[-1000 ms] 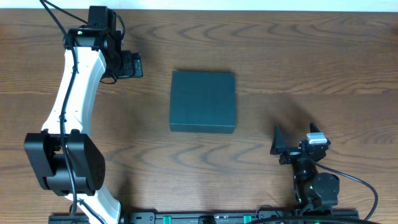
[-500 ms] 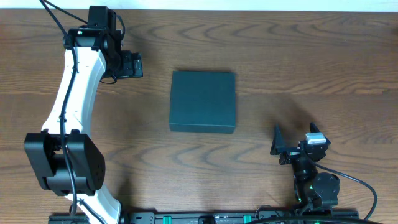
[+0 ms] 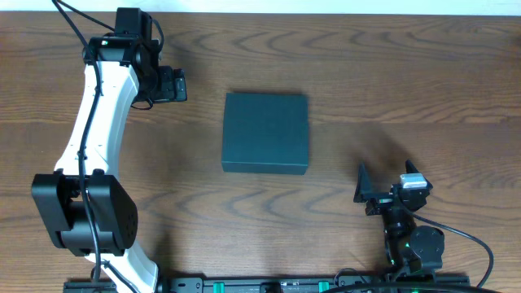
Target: Pack container
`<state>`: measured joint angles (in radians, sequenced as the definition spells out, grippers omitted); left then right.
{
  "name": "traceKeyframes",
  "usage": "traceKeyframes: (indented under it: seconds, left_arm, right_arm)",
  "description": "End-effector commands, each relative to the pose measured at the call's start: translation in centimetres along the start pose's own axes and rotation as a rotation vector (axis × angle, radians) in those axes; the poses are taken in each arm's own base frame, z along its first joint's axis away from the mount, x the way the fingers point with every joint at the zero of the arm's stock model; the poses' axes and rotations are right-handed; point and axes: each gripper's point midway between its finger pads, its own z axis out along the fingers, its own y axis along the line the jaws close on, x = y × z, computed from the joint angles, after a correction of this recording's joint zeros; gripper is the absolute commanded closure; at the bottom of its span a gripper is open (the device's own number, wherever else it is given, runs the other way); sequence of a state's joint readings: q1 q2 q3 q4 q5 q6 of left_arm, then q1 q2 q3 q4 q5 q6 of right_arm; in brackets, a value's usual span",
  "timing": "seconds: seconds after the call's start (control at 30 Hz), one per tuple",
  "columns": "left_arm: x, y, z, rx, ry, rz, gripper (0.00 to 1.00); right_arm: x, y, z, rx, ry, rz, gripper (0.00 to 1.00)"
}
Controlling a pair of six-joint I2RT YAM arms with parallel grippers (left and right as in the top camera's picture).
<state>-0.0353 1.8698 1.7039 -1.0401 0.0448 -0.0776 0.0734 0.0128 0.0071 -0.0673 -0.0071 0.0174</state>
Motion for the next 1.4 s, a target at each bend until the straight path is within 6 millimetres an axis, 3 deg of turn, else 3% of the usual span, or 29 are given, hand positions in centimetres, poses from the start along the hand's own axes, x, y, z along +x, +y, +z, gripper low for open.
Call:
traceKeyframes:
  seconds: [0.0, 0.43, 0.6, 0.67, 0.8, 0.93, 0.97, 1.17, 1.27, 1.37]
  left_arm:
    - [0.0, 0.3, -0.5, -0.011, -0.010, 0.003, 0.01]
    - [0.0, 0.3, -0.5, -0.012, -0.009, 0.003, 0.02]
    - [-1.4, 0.9, -3.4, -0.042, -0.121, 0.025, 0.01]
    - [-2.4, 1.5, -5.5, -0.062, -0.207, 0.015, 0.01]
    - [-3.9, 2.4, -12.6, -0.056, -0.428, -0.016, 0.02]
    - [-5.5, 3.8, -21.3, -0.041, -0.730, -0.065, 0.02]
    - [-5.7, 4.2, -24.4, -0.037, -0.831, -0.077, 0.01]
    - [-2.5, 5.9, -35.5, -0.051, -1.142, -0.130, 0.01]
    - [-0.3, 5.9, -38.3, -0.042, -1.221, -0.133, 0.02]
    - [1.8, 6.0, -38.9, -0.040, -1.246, -0.134, 0.02]
  right_arm:
    - [0.0, 0.1, 0.0, -0.005, -0.001, -0.011, 0.01]
    - [0.0, 0.1, 0.0, -0.005, -0.001, -0.011, 0.01]
    - [0.0, 0.1, 0.0, -0.005, -0.001, -0.011, 0.01]
    - [0.0, 0.1, 0.0, -0.005, -0.001, -0.011, 0.01]
    - [0.0, 0.1, 0.0, -0.005, -0.001, -0.011, 0.01]
    - [0.0, 0.1, 0.0, -0.005, -0.001, -0.011, 0.01]
    - [0.0, 0.1, 0.0, -0.005, -0.001, -0.011, 0.01]
    - [0.0, 0.1, 0.0, -0.005, -0.001, -0.011, 0.01]
    - [0.0, 0.1, 0.0, -0.005, -0.001, -0.011, 0.01]
    - [0.0, 0.1, 0.0, -0.006, -0.001, -0.011, 0.01]
